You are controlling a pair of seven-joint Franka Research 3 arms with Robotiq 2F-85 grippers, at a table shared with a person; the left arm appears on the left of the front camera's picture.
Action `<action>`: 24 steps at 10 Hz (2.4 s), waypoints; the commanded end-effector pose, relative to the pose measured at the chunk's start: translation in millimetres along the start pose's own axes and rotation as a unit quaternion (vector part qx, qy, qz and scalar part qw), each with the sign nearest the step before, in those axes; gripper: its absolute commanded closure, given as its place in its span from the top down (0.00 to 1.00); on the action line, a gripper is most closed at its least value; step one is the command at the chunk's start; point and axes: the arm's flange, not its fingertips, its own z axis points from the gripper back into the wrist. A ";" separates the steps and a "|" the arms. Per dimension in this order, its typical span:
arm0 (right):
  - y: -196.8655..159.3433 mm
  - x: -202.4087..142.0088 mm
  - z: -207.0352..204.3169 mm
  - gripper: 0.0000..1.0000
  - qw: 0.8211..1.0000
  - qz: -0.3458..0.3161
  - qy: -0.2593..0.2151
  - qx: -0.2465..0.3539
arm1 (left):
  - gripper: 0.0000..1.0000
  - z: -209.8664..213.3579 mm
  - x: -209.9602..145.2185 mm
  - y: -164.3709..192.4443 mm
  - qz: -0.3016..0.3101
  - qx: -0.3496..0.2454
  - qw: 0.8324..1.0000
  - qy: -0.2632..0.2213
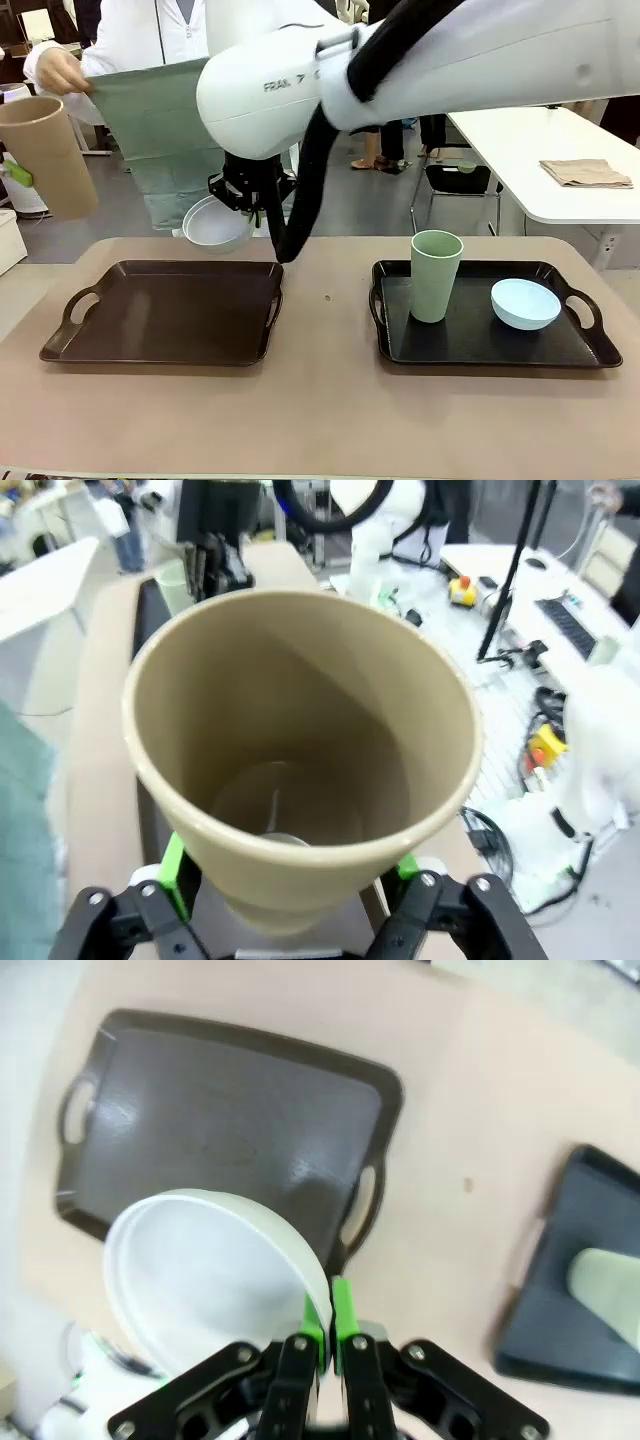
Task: Set up a tray with a mat and arrange the tableware.
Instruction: Pick up the Picnic Bowl and Reusable plastic cup from the Handle tray in front of the human's position and hold them in the air, then place the Picnic Bowl and Reusable plastic cup back onto the Handle tray in front of the human's position.
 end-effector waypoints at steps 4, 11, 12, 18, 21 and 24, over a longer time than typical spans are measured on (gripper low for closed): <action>0.0 0.0 0.0 0.00 1.000 0.000 0.000 0.000 | 0.00 -0.8 -21.0 3.9 0.003 -0.006 1.000 -0.011; 0.0 0.0 0.0 0.00 1.000 0.000 0.000 0.000 | 0.00 -0.8 -21.0 3.9 0.003 -0.006 1.000 -0.011; 0.0 0.0 0.0 0.00 1.000 0.000 0.000 0.000 | 0.00 -0.8 -21.0 3.9 0.003 -0.006 1.000 -0.011; 0.0 0.0 0.0 0.00 1.000 0.000 0.000 0.000 | 0.00 -0.8 -21.0 3.9 0.003 -0.006 1.000 -0.011; 0.0 0.0 0.0 0.00 1.000 0.000 0.000 0.000 | 0.00 -0.8 -21.0 3.9 0.003 -0.006 1.000 -0.011; 0.0 0.0 0.0 0.00 1.000 0.000 0.000 0.000 | 0.00 -0.8 -21.0 3.9 0.003 -0.006 1.000 -0.011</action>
